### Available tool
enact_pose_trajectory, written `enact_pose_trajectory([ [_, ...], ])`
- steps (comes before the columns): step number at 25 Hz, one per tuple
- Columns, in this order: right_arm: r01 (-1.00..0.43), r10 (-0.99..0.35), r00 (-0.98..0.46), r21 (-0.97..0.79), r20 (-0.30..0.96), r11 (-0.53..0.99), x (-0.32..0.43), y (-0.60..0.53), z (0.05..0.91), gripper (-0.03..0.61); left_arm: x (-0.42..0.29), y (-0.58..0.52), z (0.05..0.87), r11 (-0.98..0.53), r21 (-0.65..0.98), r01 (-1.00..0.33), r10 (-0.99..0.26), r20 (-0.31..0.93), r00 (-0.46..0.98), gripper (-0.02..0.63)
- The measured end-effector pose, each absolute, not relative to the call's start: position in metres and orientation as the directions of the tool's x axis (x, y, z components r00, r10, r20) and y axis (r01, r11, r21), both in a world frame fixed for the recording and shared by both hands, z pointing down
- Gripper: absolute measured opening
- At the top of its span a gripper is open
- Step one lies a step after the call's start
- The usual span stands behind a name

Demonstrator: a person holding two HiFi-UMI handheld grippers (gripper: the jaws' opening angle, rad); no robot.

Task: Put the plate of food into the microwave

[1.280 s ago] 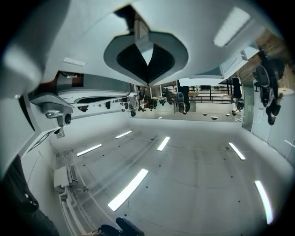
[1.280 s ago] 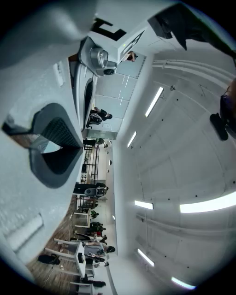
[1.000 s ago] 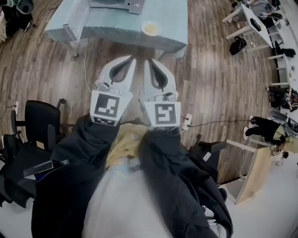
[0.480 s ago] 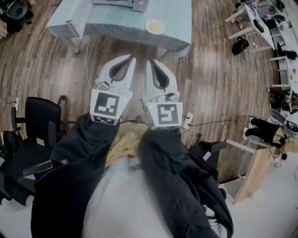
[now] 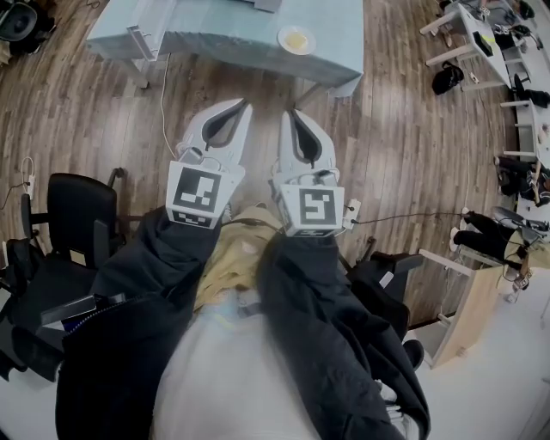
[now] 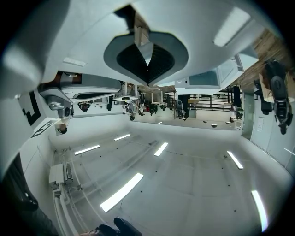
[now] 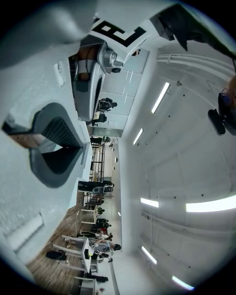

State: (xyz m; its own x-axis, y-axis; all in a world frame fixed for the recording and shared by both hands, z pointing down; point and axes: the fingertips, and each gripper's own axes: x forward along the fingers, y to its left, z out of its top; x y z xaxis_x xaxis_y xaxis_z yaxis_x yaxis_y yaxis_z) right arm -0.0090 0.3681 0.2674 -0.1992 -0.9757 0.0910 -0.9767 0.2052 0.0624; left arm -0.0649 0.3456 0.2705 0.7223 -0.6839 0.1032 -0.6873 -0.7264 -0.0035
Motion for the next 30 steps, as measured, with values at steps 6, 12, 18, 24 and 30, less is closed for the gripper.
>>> enact_pose_trajectory([
  [6,-0.979,-0.974,-0.18,0.072,0.136,0.191,-0.019,0.371,0.284,0.0,-0.077,0.343,0.28,-0.734,0.02,-0.679,-0.673,0.116,0.731,-0.002],
  [12,-0.969,-0.968,-0.204,0.11,0.149,0.221,-0.022,0.366,0.29,0.0,-0.072,0.334,0.288,-0.726,0.045,-0.686,-0.677,0.127,0.725,-0.002],
  [18,-0.965,-0.962,-0.23,0.093,0.15,0.245,-0.006,0.33,0.296,0.0,-0.065,0.306,0.292,-0.692,0.023,-0.722,-0.712,0.143,0.687,-0.002],
  [24,-0.944,-0.948,-0.299,0.111,0.104,0.31,0.009,0.281,0.283,0.0,-0.046,0.257,0.279,-0.652,-0.015,-0.758,-0.753,0.13,0.645,-0.002],
  [30,-0.945,-0.948,-0.305,0.094,0.095,0.313,0.045,0.244,0.282,0.0,-0.005,0.224,0.28,-0.669,0.029,-0.743,-0.731,0.15,0.665,-0.003],
])
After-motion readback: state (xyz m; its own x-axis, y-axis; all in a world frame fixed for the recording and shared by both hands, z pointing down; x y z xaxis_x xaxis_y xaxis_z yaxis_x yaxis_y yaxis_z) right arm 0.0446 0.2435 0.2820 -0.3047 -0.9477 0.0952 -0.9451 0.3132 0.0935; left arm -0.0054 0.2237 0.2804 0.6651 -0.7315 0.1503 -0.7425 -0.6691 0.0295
